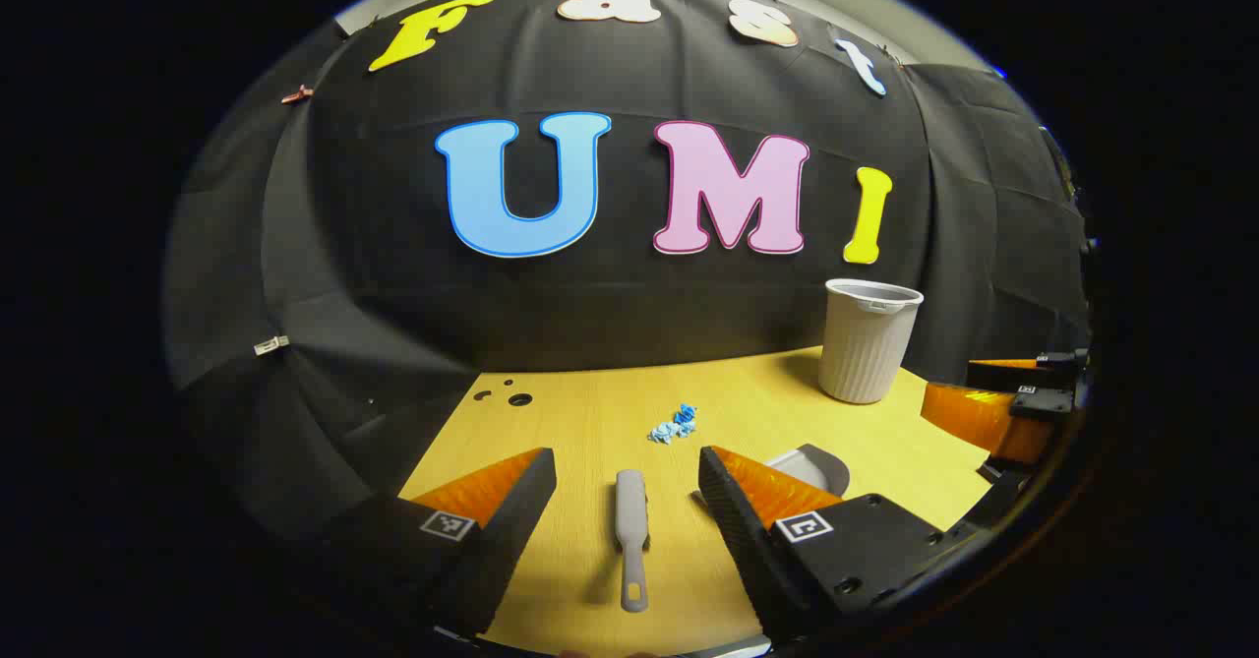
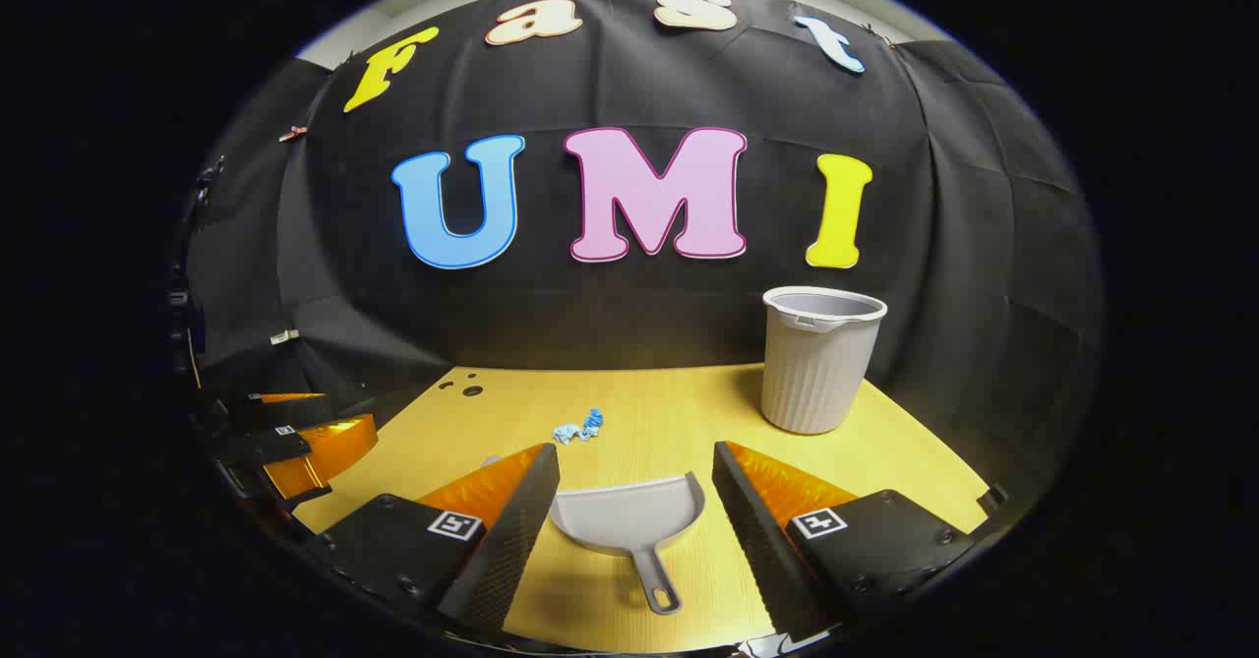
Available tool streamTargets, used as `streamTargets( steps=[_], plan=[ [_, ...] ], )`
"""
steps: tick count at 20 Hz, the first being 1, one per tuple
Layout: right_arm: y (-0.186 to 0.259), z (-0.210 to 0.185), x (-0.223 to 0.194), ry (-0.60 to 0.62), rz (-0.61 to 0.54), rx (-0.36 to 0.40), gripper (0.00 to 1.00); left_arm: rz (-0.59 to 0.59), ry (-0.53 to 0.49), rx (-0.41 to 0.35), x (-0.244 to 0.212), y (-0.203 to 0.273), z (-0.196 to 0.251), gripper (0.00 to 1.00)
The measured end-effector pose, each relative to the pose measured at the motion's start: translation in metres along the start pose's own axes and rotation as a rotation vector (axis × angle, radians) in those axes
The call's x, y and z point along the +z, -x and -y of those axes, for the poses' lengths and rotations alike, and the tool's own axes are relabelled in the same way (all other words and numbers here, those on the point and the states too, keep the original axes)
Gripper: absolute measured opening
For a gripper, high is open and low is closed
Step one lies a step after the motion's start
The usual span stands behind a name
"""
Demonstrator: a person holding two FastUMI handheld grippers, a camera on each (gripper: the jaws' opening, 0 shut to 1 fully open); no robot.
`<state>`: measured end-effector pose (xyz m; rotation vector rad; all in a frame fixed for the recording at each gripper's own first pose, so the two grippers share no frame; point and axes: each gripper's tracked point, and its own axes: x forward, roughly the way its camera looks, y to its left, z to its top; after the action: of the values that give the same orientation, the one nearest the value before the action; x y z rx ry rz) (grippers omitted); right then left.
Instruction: Pick up the small broom and dustpan from the desktop, sweep the trash into the dustpan with the broom, and then empty the trash into the garbage bin.
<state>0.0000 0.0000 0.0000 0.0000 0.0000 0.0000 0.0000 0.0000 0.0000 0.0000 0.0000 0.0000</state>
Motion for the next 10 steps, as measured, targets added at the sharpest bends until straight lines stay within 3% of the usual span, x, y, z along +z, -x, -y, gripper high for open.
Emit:
streamTargets(
  steps=[10],
  plan=[
    [-0.01,0.005,-0.013,-0.011,-0.051,-0.009,0.98,-0.085,0.02,-0.009,-0.025,-0.015,-0.001,0.95]
  ],
)
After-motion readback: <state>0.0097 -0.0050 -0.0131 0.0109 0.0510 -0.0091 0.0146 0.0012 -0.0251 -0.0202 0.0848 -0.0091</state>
